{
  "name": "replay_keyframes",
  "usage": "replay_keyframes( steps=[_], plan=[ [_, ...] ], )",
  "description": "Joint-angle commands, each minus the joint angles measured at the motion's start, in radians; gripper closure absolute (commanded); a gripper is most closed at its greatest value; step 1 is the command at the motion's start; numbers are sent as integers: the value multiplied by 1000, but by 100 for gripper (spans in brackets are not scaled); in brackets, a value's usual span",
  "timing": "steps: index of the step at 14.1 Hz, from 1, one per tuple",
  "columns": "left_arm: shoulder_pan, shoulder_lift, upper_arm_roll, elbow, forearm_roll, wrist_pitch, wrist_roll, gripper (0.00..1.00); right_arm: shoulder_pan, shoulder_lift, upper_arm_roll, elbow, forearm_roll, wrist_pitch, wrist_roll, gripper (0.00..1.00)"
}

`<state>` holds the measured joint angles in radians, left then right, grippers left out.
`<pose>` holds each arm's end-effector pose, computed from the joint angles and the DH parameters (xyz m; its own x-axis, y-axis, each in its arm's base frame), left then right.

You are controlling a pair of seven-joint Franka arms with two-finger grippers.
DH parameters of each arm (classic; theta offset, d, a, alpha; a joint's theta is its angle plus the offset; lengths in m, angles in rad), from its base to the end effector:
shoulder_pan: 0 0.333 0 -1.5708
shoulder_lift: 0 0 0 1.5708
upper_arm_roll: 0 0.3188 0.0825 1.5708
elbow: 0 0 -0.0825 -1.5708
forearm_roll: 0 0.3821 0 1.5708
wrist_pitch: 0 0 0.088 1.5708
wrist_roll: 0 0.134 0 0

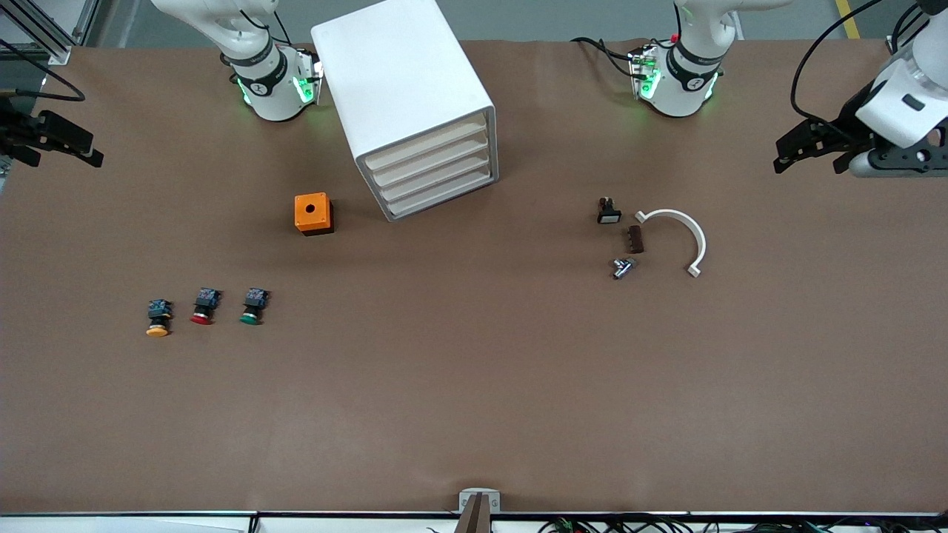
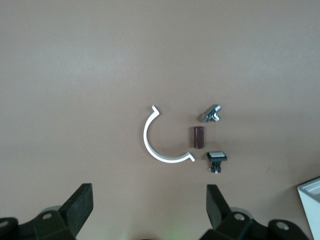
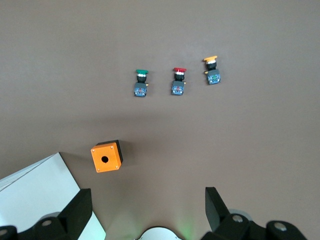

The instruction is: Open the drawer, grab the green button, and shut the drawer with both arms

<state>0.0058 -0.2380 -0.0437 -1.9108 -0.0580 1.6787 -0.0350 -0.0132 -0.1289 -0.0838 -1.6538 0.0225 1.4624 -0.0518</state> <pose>0.4817 -0.0273 0.5720 1.0000 0.0045 0.0039 0.0043 -0.9989 0.0475 0.4960 -0.0478 0.6203 0.9973 -0.0412 -0.0610 -0.0435 -0.9984 -0.0364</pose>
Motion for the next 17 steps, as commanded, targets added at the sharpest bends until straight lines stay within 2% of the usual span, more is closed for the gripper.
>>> replay_keyframes(
  steps=[1,3,7,17],
  plan=[
    [0,-1,-4,32,20,-5,-9,0,6,-17,-1,19,4,-11,-8,0],
    [-3,32,-5,77,21,-7,-5,0,2,-17,-4,19,1,-5,-8,0],
    [0,140,-4,238,21,-26,-6,0,6,-15,-1,22,-4,-5,-8,0],
    [-1,158,-2,254,43,-36,-9,0,2,-21,1,29,-26,13,-19,0]
  ],
)
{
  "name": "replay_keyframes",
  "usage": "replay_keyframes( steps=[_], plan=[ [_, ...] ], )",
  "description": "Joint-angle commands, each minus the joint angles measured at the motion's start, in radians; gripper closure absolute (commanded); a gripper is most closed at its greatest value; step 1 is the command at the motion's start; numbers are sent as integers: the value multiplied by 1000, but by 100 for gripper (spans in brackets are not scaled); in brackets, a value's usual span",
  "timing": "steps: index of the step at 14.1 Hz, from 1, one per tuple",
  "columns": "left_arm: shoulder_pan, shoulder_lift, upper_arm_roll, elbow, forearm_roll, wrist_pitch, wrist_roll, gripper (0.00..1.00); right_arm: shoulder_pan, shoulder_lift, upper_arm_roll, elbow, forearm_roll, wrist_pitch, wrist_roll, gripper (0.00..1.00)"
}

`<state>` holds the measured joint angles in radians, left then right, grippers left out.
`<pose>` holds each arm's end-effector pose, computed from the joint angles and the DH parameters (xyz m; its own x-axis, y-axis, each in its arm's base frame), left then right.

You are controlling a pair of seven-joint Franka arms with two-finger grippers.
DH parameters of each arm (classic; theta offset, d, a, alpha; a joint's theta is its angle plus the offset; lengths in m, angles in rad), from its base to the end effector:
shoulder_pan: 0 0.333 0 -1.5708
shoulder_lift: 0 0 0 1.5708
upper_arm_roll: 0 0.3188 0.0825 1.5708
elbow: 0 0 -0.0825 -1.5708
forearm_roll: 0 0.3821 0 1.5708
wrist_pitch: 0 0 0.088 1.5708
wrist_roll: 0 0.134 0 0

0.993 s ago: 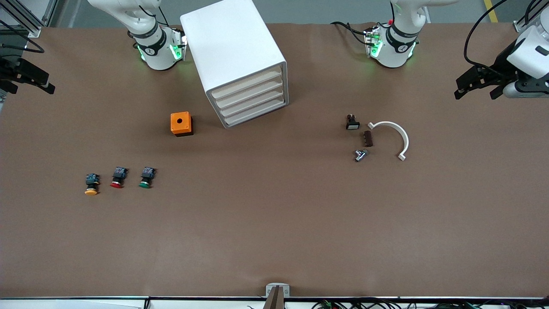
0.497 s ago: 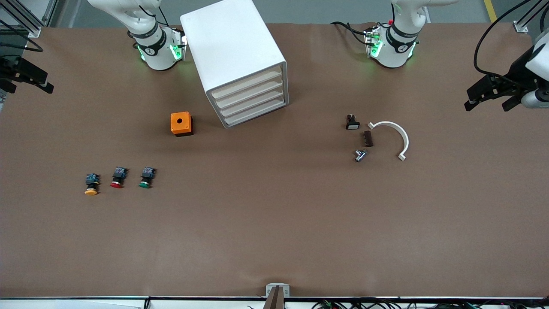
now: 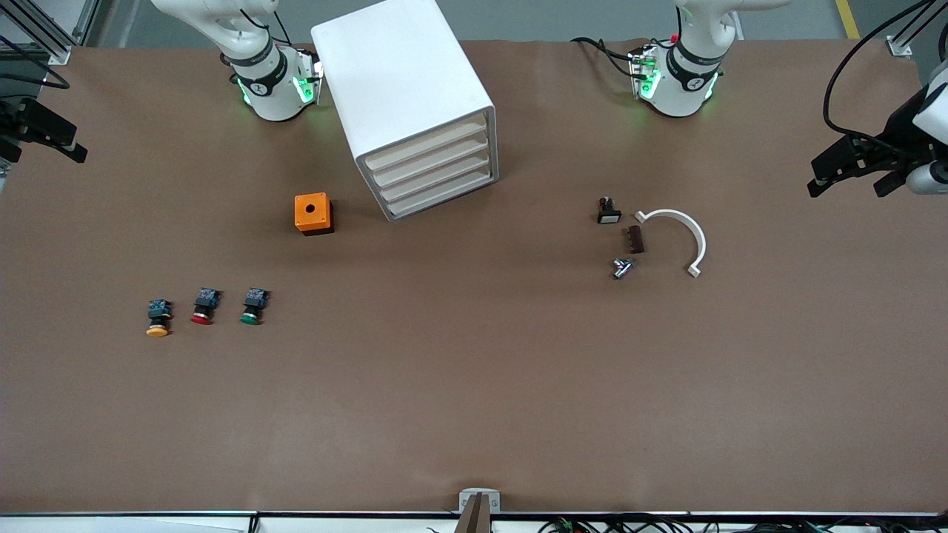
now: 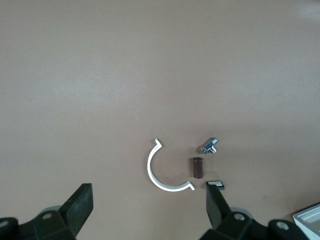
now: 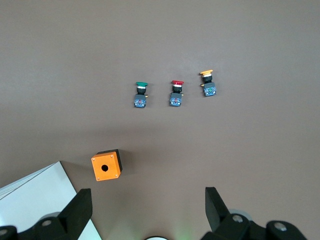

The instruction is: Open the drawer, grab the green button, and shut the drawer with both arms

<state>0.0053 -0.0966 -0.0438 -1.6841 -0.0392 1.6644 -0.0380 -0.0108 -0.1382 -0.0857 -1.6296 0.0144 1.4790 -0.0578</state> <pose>0.5322 -0.0265 0.6076 0.9972 0.0031 0.0753 0.0003 -0.9993 0.0378 0.4962 -0.0492 0.6374 0.9993 -0.0364 -0.0113 -0.0367 -0.9990 -0.0269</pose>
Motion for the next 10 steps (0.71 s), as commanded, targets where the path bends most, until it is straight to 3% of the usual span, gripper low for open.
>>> replay_keyframes(
  steps=[1,6,10],
  plan=[
    [-2,17,-2,29,25,-22,-6,0,2,-12,3,5,-17,-2,-14,0],
    [-1,27,-1,46,41,-47,-3,0,3,-11,3,5,-31,20,-17,0],
    [-1,93,-4,150,38,-146,-9,0,6,-11,4,5,-33,21,-16,0]
  ],
)
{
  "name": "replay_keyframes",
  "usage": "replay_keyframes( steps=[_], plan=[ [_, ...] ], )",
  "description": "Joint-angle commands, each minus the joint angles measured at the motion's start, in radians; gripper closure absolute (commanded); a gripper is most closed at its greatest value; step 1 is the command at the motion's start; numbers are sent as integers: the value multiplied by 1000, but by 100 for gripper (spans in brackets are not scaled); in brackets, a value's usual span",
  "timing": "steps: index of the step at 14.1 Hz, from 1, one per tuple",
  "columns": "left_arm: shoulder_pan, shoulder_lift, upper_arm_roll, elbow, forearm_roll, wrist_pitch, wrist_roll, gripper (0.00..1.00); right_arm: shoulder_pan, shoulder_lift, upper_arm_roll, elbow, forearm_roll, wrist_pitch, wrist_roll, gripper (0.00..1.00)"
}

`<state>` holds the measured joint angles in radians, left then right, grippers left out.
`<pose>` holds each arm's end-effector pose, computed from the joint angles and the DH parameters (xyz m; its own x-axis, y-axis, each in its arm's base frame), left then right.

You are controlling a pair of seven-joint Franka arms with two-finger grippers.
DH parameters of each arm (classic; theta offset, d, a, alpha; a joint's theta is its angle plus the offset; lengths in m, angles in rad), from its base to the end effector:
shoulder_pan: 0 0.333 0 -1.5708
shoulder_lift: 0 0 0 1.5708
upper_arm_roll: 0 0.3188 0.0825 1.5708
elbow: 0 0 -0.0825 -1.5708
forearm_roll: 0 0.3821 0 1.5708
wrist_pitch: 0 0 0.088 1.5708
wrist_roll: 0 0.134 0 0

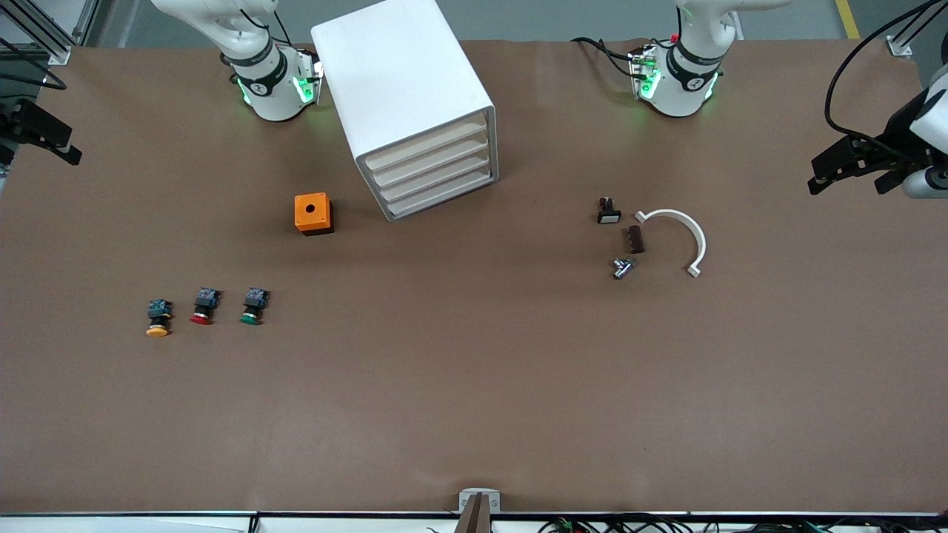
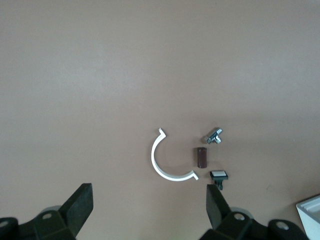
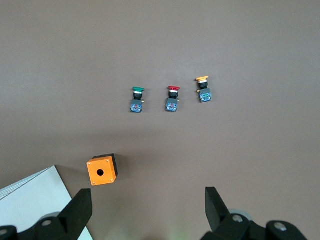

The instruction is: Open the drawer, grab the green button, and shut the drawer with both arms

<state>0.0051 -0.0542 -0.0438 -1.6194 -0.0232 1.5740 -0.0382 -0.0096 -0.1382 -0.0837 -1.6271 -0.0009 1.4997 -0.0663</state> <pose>0.5354 -0.0244 0.6072 1.0000 -0.0004 0.0079 -0.0006 -0.9998 0.0211 0.4990 -0.0500 0.6403 0.9996 -0.0264 0.0110 -0.0263 -0.9996 -0.0099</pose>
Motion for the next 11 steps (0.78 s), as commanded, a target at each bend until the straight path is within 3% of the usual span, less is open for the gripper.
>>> replay_keyframes(
  steps=[1,11],
  plan=[
    [-1,51,-4,85,20,-55,-25,0,5,-11,2,3,-18,-1,-7,0],
    [3,54,-2,85,11,-55,-51,0,13,-7,1,1,-14,1,-6,0]
  ],
)
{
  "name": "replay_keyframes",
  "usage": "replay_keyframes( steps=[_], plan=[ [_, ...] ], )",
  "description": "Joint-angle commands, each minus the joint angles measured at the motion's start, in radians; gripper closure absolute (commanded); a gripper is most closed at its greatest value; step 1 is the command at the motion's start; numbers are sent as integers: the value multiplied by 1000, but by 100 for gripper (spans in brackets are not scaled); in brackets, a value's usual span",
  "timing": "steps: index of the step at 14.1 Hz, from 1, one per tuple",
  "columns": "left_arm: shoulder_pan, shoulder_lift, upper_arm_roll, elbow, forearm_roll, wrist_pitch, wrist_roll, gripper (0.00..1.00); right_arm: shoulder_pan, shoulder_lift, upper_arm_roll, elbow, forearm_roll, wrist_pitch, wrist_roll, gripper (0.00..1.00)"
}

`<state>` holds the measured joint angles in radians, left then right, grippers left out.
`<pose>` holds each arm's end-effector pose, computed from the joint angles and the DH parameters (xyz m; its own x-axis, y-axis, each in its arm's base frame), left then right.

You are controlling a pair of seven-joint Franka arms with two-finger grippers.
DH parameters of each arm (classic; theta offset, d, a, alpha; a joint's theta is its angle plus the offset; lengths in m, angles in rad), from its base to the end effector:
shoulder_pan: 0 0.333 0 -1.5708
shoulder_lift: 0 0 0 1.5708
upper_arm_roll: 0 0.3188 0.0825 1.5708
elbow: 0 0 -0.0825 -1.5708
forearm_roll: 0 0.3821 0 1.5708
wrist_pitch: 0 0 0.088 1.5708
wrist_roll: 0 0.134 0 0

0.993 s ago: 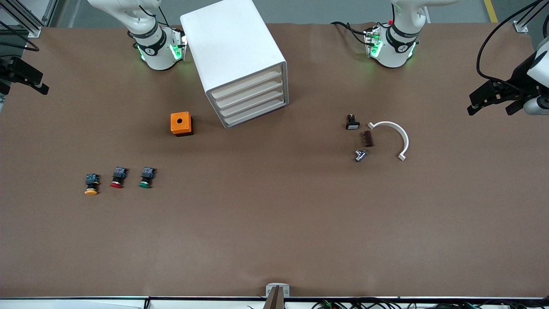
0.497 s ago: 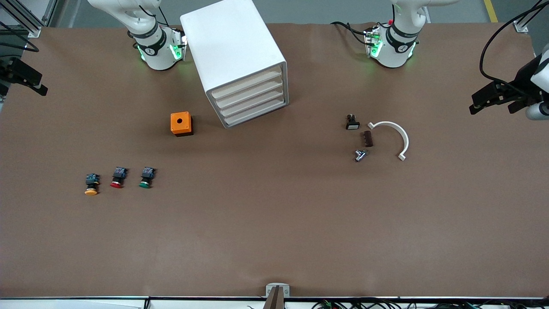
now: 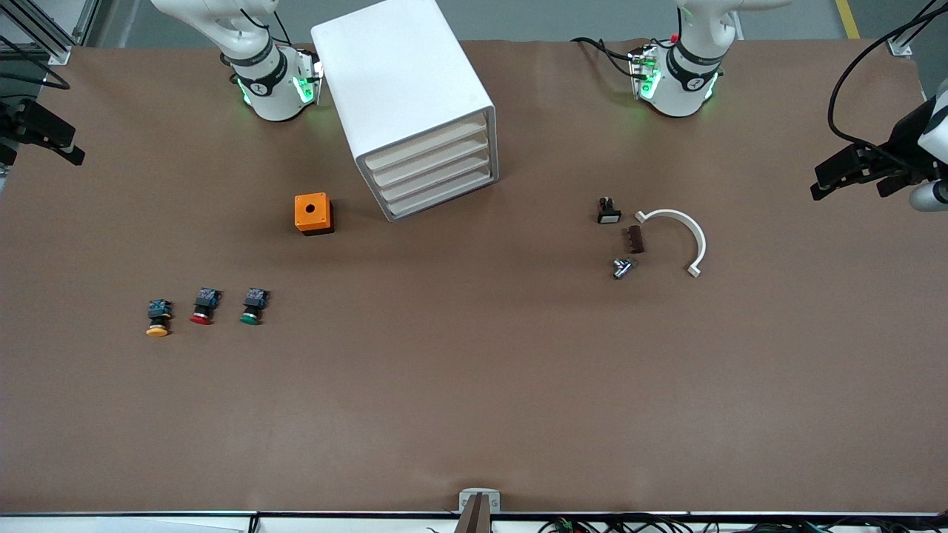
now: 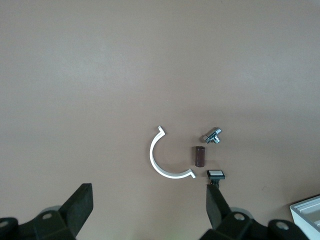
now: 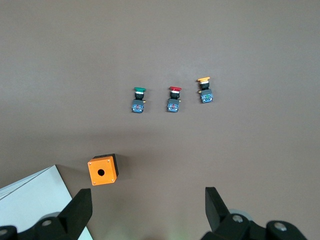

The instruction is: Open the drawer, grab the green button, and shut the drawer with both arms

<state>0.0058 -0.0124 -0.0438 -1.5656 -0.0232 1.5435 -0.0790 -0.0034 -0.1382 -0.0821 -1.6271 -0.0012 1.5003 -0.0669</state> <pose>0.5453 -0.0240 0.6072 0.9991 0.0403 -0.0115 0.0406 -0.9989 0.0218 0.4994 -0.0461 0.6404 0.9998 -0.0180 0.0116 -0.0179 -0.9998 -0.0094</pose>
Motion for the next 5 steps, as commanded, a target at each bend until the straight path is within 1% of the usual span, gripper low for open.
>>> replay_keyframes(
  steps=[1,5],
  plan=[
    [2,12,-2,30,11,-25,-10,0,6,-7,-1,1,-13,0,-5,0],
    [2,12,-2,32,11,-25,-10,0,5,-9,-1,1,-5,-3,-5,0]
  ],
)
